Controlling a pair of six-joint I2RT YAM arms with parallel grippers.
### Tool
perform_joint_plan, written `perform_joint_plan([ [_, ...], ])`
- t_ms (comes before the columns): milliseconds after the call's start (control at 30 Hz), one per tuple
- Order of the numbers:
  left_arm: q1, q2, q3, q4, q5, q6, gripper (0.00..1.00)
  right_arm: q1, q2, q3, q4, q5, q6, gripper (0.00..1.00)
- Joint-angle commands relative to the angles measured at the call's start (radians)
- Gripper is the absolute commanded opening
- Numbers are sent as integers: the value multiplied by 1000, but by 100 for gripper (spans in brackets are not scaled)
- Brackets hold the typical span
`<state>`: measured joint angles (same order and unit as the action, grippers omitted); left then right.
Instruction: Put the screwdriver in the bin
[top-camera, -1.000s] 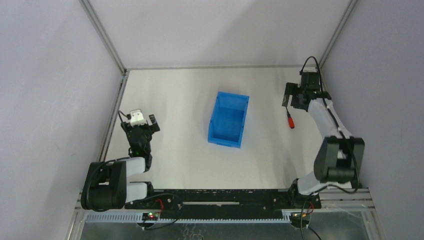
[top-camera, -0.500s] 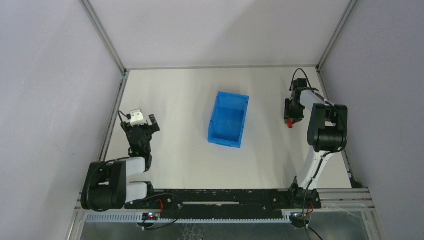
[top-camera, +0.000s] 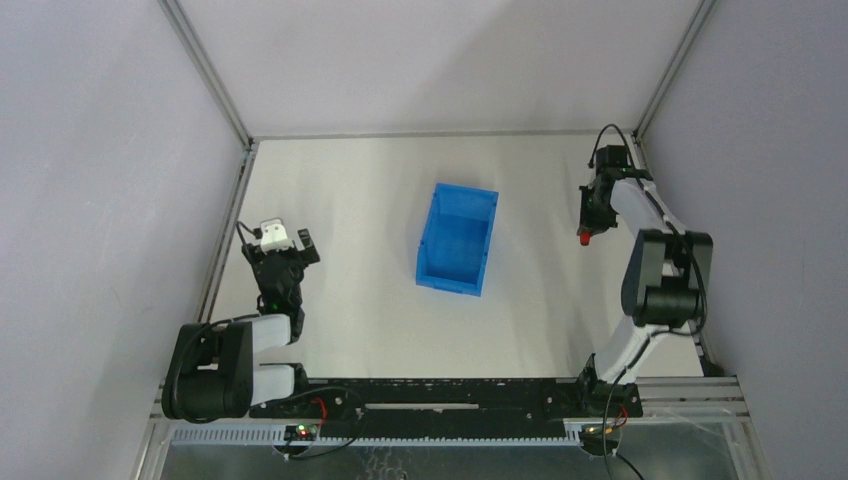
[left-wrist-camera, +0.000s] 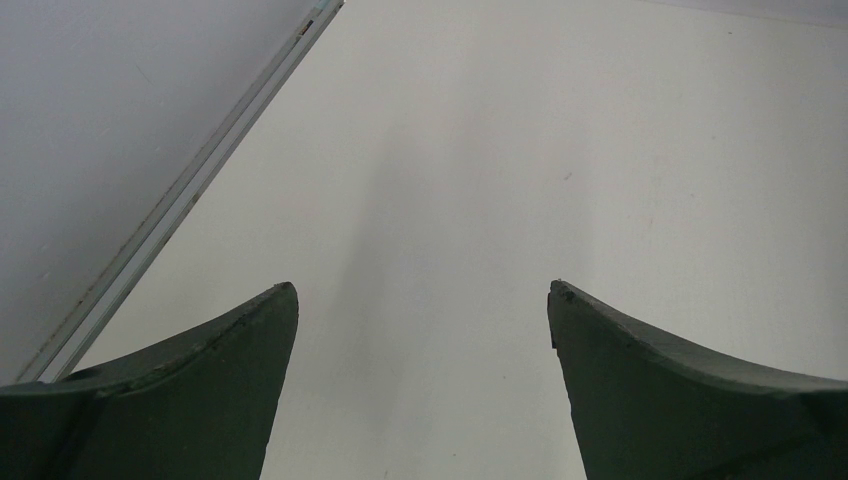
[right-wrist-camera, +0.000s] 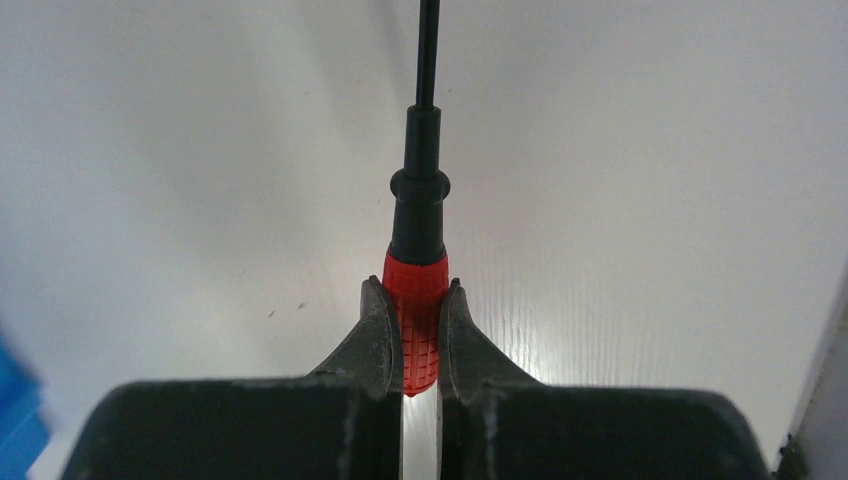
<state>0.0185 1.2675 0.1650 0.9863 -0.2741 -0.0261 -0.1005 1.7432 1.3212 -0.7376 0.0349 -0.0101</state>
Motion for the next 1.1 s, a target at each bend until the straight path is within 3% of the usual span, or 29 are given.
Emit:
perform_joint_plan([
  [0,5,-8,29,68,14,11,100,1,-192,45,-93,-17,62,0],
  [233,7,-7,28,67,15,11,100,8,-335,99,-166,-227,245,1],
  [400,6,-7,29,67,15,11,100,88,-445,30,6,-449,404,3],
  [467,5,-8,29,67,15,11,100,160,-471,14,70,-473,460,3],
  [700,5,-8,29,66,14,11,100,421,-440,14,185,-374,564,5],
  [1067,6,-7,28,68,14,11,100,715,-208,14,227,59,511,6],
])
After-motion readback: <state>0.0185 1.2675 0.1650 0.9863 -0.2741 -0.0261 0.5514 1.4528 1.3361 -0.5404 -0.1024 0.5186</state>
